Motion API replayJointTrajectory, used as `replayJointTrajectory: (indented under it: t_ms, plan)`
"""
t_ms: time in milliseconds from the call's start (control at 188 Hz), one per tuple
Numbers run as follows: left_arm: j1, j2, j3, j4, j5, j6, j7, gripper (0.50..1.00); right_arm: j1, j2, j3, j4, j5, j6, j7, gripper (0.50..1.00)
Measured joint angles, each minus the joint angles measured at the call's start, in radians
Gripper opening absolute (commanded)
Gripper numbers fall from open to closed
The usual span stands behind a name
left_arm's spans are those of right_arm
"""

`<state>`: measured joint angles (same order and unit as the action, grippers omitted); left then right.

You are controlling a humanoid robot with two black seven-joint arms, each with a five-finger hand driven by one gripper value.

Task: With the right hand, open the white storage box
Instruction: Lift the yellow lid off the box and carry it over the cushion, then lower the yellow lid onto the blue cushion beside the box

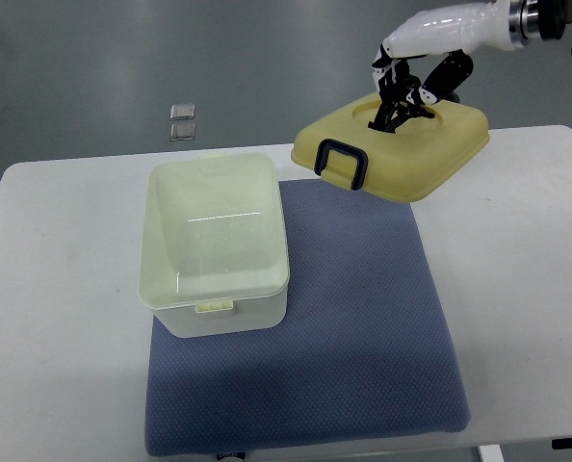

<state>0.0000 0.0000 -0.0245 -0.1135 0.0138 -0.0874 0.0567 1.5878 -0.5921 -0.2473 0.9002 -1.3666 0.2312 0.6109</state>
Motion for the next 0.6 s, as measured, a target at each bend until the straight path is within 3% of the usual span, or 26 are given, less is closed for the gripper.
replayJointTrajectory:
  t_ms: [340,600]
  plan:
    - [0.0,0.0,0.0,0.0,0.0,0.0,0.0,1.0,-0.114,0.032,-0.005,-0.018,-0.065,-0.081,0.0,0.5]
    - [0.0,0.0,0.0,0.0,0.0,0.0,0.0,1.0,-0.176,0.109,-0.005,-0.101,-0.104,-0.118,0.0,0.5]
